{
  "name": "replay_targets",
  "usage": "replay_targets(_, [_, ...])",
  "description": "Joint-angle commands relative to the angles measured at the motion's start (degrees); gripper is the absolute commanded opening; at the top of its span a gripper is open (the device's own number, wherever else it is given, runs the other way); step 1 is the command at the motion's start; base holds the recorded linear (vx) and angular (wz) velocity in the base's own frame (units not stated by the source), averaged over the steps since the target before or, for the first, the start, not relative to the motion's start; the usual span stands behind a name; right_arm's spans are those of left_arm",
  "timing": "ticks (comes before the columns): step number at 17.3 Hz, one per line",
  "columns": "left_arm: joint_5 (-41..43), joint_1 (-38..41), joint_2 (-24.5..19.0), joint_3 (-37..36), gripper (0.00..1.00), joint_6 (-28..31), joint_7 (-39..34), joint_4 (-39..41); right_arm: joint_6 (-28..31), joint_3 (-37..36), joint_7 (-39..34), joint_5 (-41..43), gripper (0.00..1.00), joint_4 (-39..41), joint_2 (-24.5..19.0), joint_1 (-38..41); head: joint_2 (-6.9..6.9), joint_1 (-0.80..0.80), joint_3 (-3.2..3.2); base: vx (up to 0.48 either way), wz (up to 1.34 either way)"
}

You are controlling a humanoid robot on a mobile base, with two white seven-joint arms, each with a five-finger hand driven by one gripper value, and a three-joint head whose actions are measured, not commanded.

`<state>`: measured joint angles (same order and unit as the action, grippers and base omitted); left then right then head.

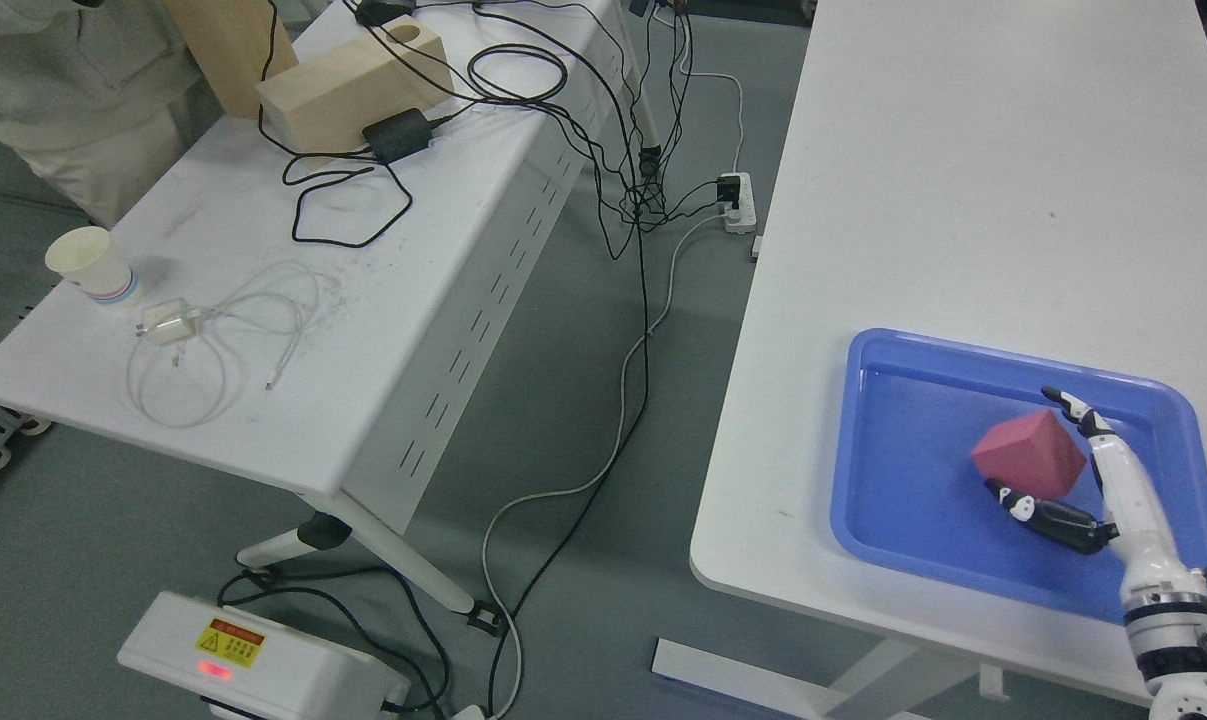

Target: Pick pink block from left shelf to tray

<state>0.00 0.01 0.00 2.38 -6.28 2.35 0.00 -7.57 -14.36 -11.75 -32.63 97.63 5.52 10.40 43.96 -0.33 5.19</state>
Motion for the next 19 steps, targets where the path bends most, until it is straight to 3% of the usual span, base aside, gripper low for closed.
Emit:
replay_targets(1, [0.1, -1.8, -1.0, 0.0, 1.00, 0.0, 0.0, 1.0, 0.3, -0.6, 1.3, 4.9, 1.00, -0.2, -0.2, -0.3, 0.00, 0.00, 0.00, 0.000, 0.00])
replay_targets(4, [0.1, -1.8, -1.0, 0.0, 1.00, 0.0, 0.0, 1.0, 0.2, -3.0, 7.7, 13.3, 0.99, -0.2, -0.2, -1.1, 0.00, 0.00, 0.00, 0.000, 0.00])
replay_targets(7, [0.1, -1.8, -1.0, 0.0, 1.00, 0.0, 0.0, 1.0, 0.0, -3.1, 20.7, 14.5, 0.98, 0.0, -0.2, -1.8, 0.00, 0.00, 0.00, 0.000, 0.00])
replay_targets(9, [0.1, -1.8, -1.0, 0.0, 1.00, 0.0, 0.0, 1.0, 0.0, -3.2, 24.8, 16.0, 0.97, 0.0, -0.2, -2.6, 0.00, 0.00, 0.00, 0.000, 0.00])
replay_targets(11, [0.1, -1.8, -1.0, 0.0, 1.00, 0.0, 0.0, 1.0, 0.2, -2.7, 23.4, 19.8, 0.99, -0.1, -1.5, -2.5, 0.00, 0.00, 0.00, 0.000, 0.00])
replay_targets(14, [0.1, -1.8, -1.0, 0.0, 1.00, 0.0, 0.0, 1.0, 0.4, -2.7, 11.3, 25.1, 1.00, -0.1, -3.5, -2.4, 0.00, 0.00, 0.00, -0.029, -0.01])
replay_targets(19, [0.1, -1.8, -1.0, 0.0, 1.00, 0.0, 0.0, 1.0, 0.3, -2.9, 10.9, 29.2, 1.00, -0.1, -4.5, -4.2, 0.00, 0.00, 0.00, -0.108, -0.01])
